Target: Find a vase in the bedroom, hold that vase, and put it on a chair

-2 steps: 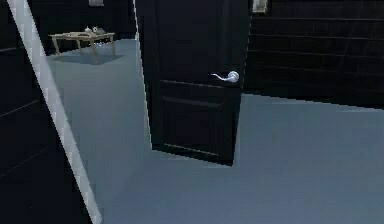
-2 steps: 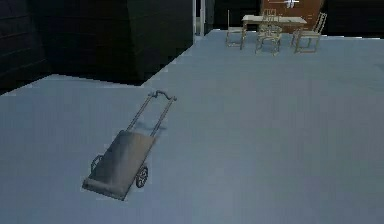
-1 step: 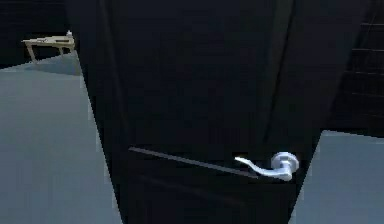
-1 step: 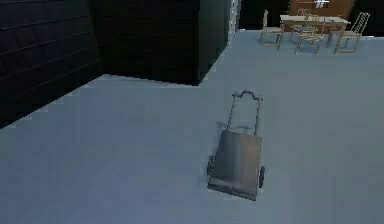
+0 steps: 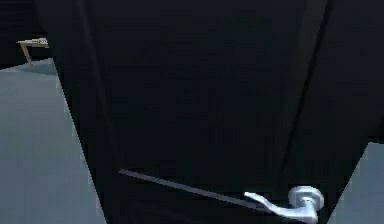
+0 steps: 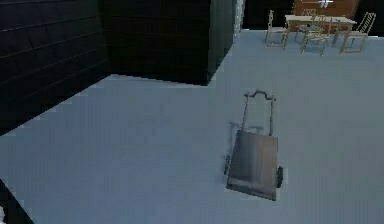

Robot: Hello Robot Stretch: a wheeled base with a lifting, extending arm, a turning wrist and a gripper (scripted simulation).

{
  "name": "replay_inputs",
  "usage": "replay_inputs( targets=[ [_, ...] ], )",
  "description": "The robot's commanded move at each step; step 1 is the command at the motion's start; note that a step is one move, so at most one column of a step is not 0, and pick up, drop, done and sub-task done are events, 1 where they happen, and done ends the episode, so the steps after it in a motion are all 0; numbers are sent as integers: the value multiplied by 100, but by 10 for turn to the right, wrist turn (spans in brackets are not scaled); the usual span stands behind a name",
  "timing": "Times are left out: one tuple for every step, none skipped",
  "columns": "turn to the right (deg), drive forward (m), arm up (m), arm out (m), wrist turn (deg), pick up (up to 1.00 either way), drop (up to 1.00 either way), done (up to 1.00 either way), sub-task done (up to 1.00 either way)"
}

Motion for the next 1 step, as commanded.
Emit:
replay_inputs(
  targets=[
    [-450, 0, 0, 0, 0, 0, 0, 0, 0]
  ],
)
